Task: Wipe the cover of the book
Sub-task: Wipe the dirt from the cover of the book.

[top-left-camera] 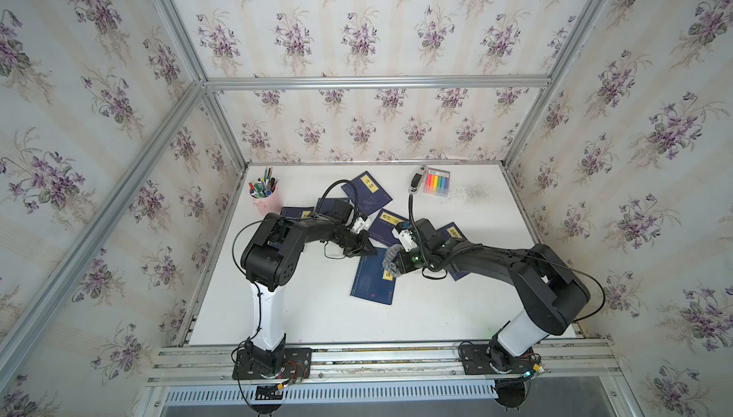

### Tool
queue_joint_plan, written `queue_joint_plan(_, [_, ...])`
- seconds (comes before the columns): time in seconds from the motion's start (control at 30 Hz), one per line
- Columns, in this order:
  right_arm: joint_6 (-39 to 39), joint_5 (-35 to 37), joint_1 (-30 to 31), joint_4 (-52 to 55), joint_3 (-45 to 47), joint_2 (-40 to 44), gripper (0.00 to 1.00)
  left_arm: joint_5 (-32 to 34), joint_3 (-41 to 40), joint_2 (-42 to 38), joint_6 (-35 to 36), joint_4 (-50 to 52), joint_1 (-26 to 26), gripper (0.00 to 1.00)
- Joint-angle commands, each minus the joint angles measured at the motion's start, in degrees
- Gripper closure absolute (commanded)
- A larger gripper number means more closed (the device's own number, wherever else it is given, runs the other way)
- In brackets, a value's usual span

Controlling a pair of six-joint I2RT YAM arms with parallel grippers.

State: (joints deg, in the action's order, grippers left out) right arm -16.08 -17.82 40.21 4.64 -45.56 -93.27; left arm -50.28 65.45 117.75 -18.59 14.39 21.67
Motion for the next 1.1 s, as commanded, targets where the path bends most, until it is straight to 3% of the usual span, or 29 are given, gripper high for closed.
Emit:
queue_joint_plan(0.0, [-0.5, -1.4, 3.1, 1.3, 1.4, 0.8, 1.00, 18.0, -0.7, 1.9, 1.2, 5.5, -0.1, 1.00])
queue_joint_plan(0.4, [-4.4, -5.8, 12.4, -4.1, 8.2, 4.6, 1.00, 19.1, -0.6, 2.1, 1.5, 5.9, -0.1, 1.00])
queue_joint_plan(0.77, [-3.3, 0.3, -1.7, -3.9, 0.1, -4.2, 1.00, 19.6, -0.9, 1.6, 1.8, 5.8, -0.1, 1.00])
queue_joint_plan(1.07, [0.2, -6.6, 2.6, -2.4, 1.3, -3.4, 1.00, 20.0, -0.6, 1.6, 2.1, 6.3, -0.1, 1.00])
